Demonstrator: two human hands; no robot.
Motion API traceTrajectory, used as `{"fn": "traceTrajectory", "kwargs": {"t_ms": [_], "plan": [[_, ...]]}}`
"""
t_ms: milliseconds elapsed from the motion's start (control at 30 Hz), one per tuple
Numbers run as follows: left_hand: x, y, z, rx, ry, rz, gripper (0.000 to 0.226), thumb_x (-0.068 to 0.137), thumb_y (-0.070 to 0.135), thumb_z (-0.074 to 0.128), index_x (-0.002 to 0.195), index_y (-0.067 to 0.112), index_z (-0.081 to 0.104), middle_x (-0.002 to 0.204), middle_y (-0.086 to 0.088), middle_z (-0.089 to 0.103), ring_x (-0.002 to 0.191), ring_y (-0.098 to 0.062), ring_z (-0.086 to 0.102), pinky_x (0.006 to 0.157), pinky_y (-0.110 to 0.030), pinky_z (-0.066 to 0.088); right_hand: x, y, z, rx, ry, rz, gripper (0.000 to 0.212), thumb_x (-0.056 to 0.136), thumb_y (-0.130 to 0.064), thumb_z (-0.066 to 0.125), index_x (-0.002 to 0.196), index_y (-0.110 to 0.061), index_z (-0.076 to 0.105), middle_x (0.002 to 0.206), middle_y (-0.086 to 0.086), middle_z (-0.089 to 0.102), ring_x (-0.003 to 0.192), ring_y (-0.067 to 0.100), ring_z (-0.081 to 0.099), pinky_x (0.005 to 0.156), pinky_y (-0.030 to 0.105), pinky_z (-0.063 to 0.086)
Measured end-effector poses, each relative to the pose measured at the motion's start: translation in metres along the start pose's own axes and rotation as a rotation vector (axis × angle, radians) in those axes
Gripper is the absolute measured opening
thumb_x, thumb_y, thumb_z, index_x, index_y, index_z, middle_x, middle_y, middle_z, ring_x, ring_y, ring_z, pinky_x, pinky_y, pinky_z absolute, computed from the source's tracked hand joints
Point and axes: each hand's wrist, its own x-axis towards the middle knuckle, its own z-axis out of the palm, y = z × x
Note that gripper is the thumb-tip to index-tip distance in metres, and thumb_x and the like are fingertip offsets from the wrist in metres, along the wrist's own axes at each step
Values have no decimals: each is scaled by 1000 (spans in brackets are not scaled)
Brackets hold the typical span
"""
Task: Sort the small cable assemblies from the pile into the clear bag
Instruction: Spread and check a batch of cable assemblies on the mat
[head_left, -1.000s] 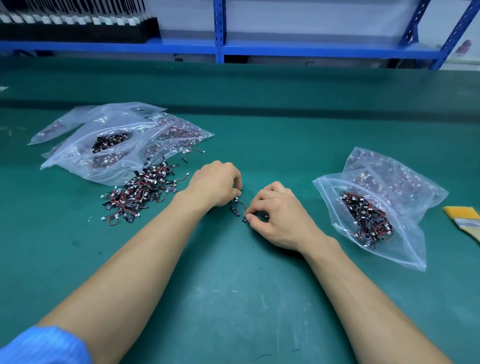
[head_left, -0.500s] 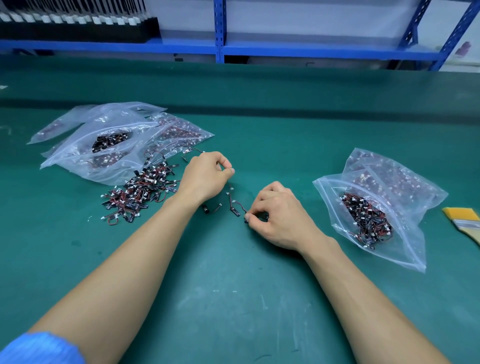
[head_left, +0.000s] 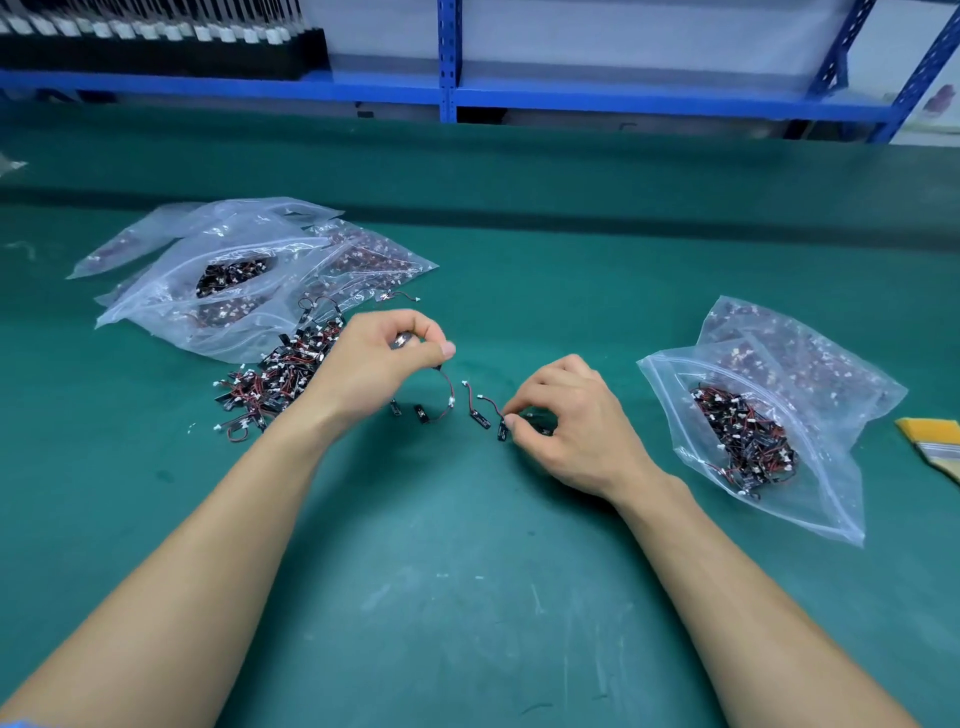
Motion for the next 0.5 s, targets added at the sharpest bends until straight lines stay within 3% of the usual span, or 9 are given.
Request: {"fn": "traceTrajectory", "kwargs": {"t_ms": [133,233,400,500], "plan": [[-28,-11,-14,-59,-254,22,14,77,22,77,70,18,67,56,5,29,55,-12,23,51,-18,22,0,2,0,26,47,39,4,86,-19,72,84,-20,76,87,-8,67,94,19,50,88,45,46],[-38,-22,-22,65,-433,3,13,76,27,80,73,19,70,55,4,23,55,-17,19,52,-26,18,0,4,1,29,50,66,5,86,-15,73,83,-18,76,86,-7,69,92,20,51,87,47,46],[-42,-39,-27,351,-393,-18,10,79,35,81,85,34,73,52,7,25,54,-15,24,54,-29,19,1,8,1,21,53,89,7,87,-14,73,82,-18,76,84,-8,70,93,21,53,86,46,47],[-40,-40,-31,334,-294,20,13,84,40,64,92,39,74,50,8,30,50,-10,28,51,-25,24,1,10,1,26,61,104,8,87,-13,74,81,-18,76,83,-8,70,94,21,53,86,43,47]]}}
